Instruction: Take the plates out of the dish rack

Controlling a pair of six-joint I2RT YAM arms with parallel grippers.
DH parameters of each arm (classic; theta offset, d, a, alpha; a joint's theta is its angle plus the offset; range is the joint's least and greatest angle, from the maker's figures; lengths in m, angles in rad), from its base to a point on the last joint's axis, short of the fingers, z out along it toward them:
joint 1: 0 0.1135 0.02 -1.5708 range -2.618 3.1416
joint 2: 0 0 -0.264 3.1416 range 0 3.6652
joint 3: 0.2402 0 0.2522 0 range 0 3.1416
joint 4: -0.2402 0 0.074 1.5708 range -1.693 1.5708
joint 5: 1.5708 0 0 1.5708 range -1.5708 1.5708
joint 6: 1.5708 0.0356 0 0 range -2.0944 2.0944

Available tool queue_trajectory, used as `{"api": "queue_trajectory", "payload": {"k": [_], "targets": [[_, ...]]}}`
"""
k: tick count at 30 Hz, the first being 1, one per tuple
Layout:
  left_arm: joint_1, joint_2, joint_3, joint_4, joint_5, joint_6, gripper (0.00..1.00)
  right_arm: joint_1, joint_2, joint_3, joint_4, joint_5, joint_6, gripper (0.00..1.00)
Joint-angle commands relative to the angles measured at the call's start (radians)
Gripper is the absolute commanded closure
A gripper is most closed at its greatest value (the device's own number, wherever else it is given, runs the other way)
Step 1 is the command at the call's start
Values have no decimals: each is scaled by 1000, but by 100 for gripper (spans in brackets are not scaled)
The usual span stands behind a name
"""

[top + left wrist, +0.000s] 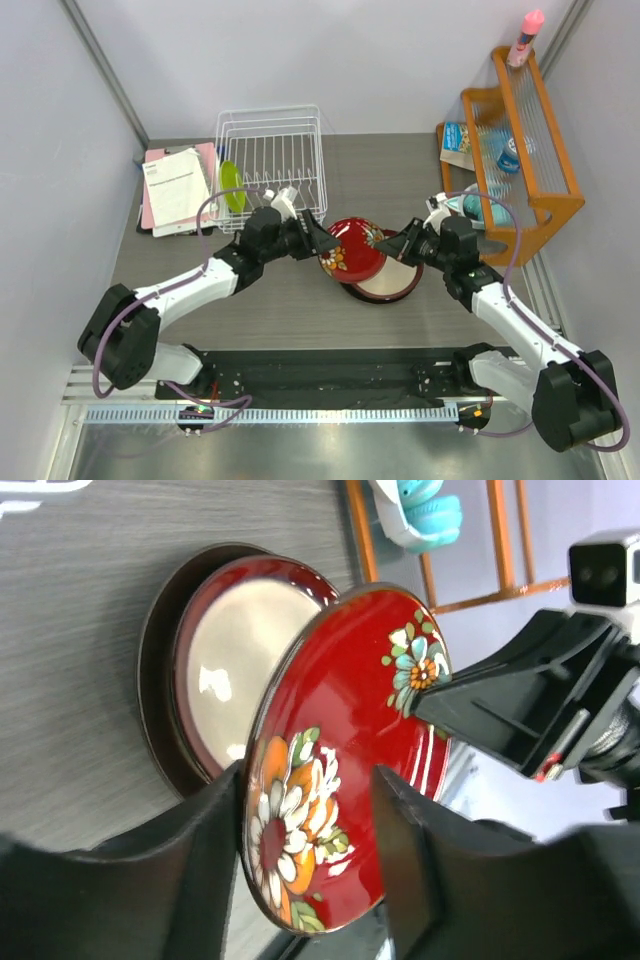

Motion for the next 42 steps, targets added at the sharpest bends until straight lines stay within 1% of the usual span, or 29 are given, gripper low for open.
{"api": "queue_trajectory", "payload": {"k": [1, 2, 3, 4, 6, 7, 9, 10, 13, 16, 17, 19, 20, 24, 25, 26, 28, 29, 31, 33, 34, 37, 41, 42], "targets": [[-10, -66, 63, -78, -92, 98, 41, -28, -36, 53, -123, 108, -41, 99], [-12, -95, 71, -110, -130, 138, 40, -39, -41, 51, -127, 116, -43, 99], [-12, -114, 74, -141, -197, 161, 39, -50, -45, 49, -135, 122, -46, 99], [-12, -130, 76, -201, -239, 182, 38, -62, -52, 49, -153, 127, -47, 99], [-12, -185, 83, -253, -320, 239, 36, -113, -53, 45, -166, 128, -49, 99], [-12, -203, 85, -305, -393, 257, 36, -133, -53, 43, -181, 127, -52, 99], [-12, -248, 92, -345, -464, 306, 34, -182, -44, 40, -190, 109, -63, 99], [-12, -264, 95, -377, -522, 323, 34, -194, -38, 39, -195, 101, -69, 99], [-10, -311, 100, -416, -634, 374, 33, -213, -7, 34, -196, 90, -84, 99], [-12, -342, 102, -439, -695, 409, 31, -217, 25, 30, -195, 82, -87, 99], [-10, -348, 102, -444, -730, 412, 27, -219, 34, 28, -192, 79, -90, 99], [-10, -367, 100, -454, -761, 420, 27, -219, 54, 23, -186, 73, -92, 99], [-10, -373, 94, -454, -787, 422, 25, -219, 60, 23, -186, 73, -93, 99], [-12, -385, 94, -471, -833, 449, 20, -217, 103, 11, -161, 49, -98, 99], [-10, -379, 99, -473, -845, 458, 13, -217, 111, 7, -154, 41, -98, 99], [-10, -375, 103, -488, -869, 462, 9, -219, 120, 7, -157, 41, -101, 99], [-12, -356, 120, -494, -894, 480, 6, -217, 131, 2, -157, 39, -104, 99], [-12, -350, 126, -499, -920, 485, 2, -217, 136, 3, -157, 36, -107, 99], [-10, -335, 144, -496, -942, 520, 0, -217, 139, 3, -163, 33, -113, 86], [-12, -306, 167, -491, -986, 543, 1, -219, 137, 11, -189, 42, -130, 64], [-9, -295, 175, -490, -1001, 550, 1, -219, 131, 13, -192, 47, -136, 51], [8, -249, 210, -479, -1015, 580, 0, -219, 114, 16, -215, 76, -150, 40], [66, -183, 249, -464, -973, 583, 1, -217, 85, 34, -268, 107, -178, 37], [100, -172, 264, -464, -951, 581, 1, -219, 76, 42, -282, 121, -184, 36]]}}
